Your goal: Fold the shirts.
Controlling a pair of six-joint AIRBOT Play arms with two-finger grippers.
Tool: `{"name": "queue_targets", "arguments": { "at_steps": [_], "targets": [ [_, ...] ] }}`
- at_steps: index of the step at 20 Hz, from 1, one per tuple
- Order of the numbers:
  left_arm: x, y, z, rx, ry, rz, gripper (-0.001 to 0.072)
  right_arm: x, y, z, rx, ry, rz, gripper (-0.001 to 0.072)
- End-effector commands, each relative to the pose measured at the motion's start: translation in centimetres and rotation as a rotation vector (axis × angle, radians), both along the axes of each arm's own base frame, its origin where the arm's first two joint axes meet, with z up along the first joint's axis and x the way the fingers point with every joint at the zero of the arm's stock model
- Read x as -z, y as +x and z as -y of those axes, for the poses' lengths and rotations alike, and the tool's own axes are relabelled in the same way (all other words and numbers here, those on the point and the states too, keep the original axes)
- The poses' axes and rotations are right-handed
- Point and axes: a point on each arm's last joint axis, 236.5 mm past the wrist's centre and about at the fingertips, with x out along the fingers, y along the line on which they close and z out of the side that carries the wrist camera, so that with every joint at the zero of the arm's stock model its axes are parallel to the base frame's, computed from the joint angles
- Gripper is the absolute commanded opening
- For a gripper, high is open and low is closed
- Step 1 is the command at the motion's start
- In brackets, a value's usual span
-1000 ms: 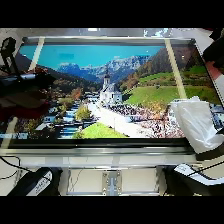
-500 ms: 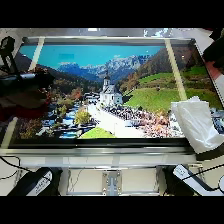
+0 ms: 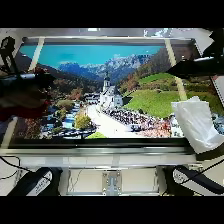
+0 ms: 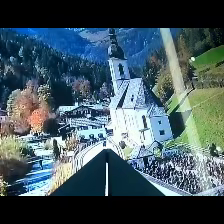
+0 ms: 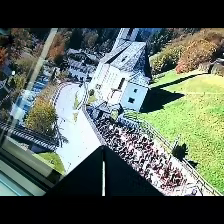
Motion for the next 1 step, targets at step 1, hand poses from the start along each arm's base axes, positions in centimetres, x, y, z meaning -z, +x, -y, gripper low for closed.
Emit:
{"name": "queue_targets", "arguments": {
  "at_steps": [1],
  "targets": [
    [0.02,0.0,-0.02,0.0,0.0,0.0,0.0014,0.61,0.07,-2.02,-0.051,-0.022,0.003,0.0017]
  ]
}}
